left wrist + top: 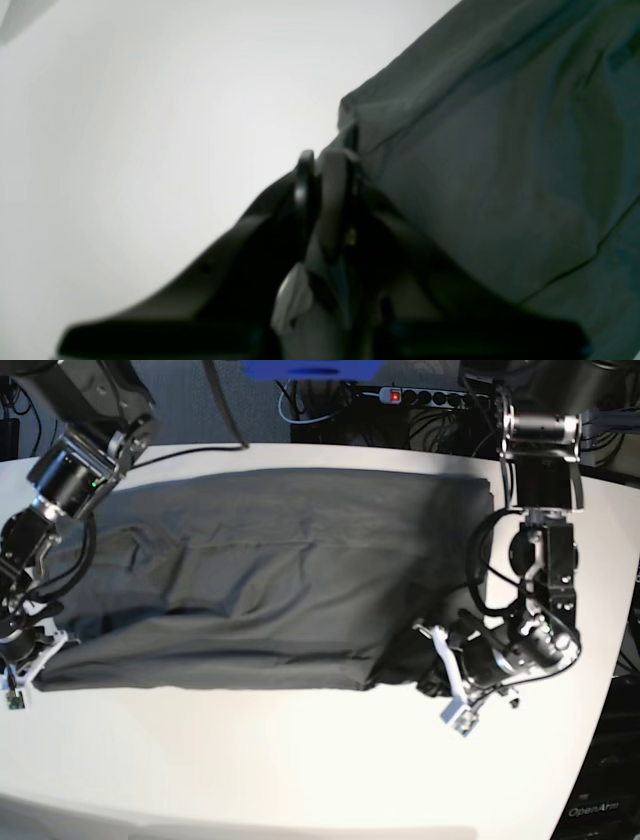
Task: Fold the T-shirt properly
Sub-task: 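Fold the pinched edge over again with both grippers into a narrow strip, then pull both grippers apart along the strip to stretch it flat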
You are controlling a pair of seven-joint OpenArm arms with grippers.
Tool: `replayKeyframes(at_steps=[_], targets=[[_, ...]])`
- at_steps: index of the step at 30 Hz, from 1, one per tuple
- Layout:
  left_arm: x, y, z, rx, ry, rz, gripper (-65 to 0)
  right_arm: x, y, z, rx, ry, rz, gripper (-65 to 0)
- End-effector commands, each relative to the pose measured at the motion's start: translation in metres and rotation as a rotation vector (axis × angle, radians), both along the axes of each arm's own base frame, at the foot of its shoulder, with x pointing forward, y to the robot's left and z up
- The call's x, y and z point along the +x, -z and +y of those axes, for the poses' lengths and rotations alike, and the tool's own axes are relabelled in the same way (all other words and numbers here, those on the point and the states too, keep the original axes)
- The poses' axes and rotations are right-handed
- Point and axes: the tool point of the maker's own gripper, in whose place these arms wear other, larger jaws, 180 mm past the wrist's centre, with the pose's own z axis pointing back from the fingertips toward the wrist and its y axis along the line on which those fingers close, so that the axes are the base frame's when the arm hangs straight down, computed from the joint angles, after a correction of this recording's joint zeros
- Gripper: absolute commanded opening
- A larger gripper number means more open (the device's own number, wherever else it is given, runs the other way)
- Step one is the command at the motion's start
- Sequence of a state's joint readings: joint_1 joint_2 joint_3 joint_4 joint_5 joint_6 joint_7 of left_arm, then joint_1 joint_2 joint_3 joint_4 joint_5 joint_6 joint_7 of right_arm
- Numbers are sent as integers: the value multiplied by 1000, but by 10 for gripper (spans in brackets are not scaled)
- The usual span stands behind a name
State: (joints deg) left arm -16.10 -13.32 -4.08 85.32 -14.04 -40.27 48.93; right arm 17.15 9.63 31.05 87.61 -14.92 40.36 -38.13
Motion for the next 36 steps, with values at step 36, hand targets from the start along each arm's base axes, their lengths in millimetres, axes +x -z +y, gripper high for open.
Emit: replayKeyframes(at_steps=[36], targets=[[-86, -24, 53, 92, -83, -102, -625, -131, -8, -55, -49, 316, -60, -643]])
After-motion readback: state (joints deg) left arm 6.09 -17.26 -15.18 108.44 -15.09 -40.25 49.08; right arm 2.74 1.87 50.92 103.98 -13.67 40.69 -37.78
